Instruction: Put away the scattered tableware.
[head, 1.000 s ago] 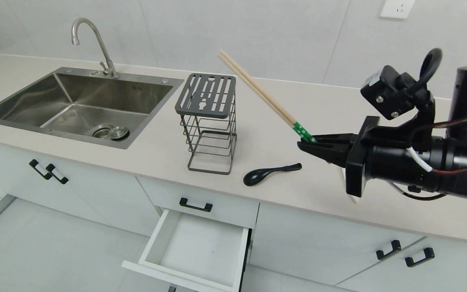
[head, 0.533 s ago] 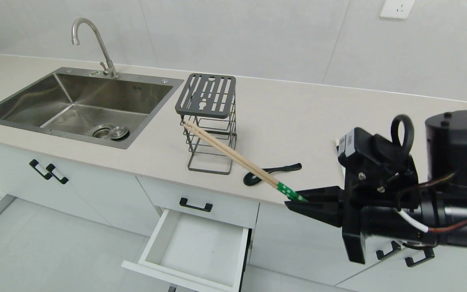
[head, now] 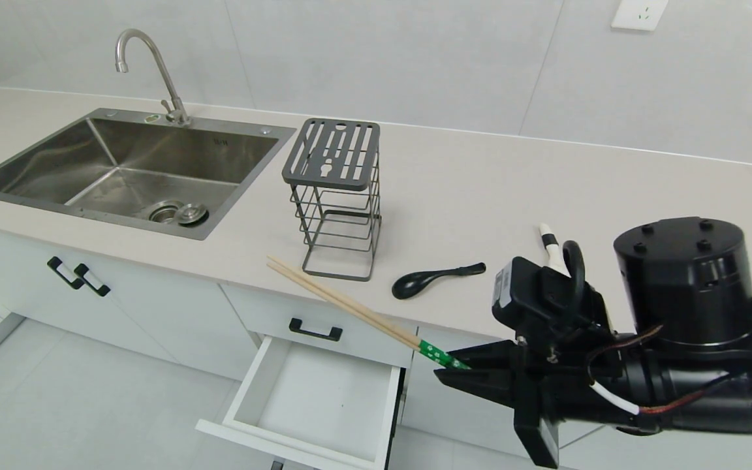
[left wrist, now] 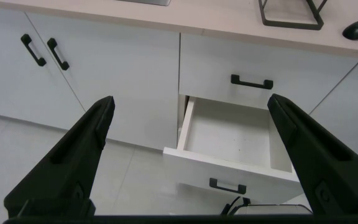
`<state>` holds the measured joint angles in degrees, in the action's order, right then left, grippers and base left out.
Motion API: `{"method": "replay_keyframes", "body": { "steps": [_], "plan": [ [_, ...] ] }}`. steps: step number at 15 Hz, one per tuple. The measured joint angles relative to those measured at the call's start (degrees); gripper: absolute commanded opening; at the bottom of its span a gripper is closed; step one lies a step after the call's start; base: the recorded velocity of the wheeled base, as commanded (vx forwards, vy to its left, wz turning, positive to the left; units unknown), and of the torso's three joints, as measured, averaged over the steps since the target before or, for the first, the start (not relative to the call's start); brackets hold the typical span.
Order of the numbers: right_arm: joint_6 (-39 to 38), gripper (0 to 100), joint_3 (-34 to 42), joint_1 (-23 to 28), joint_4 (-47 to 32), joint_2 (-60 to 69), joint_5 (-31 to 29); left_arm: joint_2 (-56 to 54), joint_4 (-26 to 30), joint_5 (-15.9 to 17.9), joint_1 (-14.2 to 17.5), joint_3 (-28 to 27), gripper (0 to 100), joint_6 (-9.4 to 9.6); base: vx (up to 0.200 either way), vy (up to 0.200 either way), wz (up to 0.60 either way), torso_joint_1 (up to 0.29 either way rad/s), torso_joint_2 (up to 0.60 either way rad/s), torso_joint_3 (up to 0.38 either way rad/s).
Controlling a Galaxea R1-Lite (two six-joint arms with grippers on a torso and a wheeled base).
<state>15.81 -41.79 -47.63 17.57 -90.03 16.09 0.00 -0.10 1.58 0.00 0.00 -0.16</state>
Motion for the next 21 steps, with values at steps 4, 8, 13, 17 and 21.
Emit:
{"method": "replay_keyframes", "body": {
  "steps": [4, 8, 13, 17, 21],
  "plan": [
    [0.00, 0, -3.11, -1.57, -0.13, -3.39, -0.61, 0.00, 0.02, -0.02, 0.00, 0.00, 100, 0.00, 0.000, 0.000, 0.00, 0.000, 0.00, 0.000],
    [-0.02, 0, -6.14, -1.90, 0.00, -6.89, -0.22, 0.00, 0.00, 0.00, 0.00, 0.00, 100, 0.00, 0.000, 0.000, 0.00, -0.073, 0.15, 0.076],
    [-0.02, 0, -11.62, -3.33, -0.13, -11.11, -0.13, 0.00, 0.05, -0.02, 0.00, 0.00, 100, 0.00, 0.000, 0.000, 0.00, -0.108, 0.23, 0.112],
    [-0.02, 0, -14.98, -3.72, -0.35, -14.24, -0.04, 0.00, 0.05, 0.00, 0.00, 0.00, 100, 0.00, 0.000, 0.000, 0.00, -0.165, 0.32, 0.153],
    [0.00, 0, -17.01, -4.11, -0.52, -16.64, -0.02, 0.00, 0.05, 0.00, 0.00, 0.00, 100, 0.00, 0.000, 0.000, 0.00, -0.192, 0.36, 0.183]
  ]
}}
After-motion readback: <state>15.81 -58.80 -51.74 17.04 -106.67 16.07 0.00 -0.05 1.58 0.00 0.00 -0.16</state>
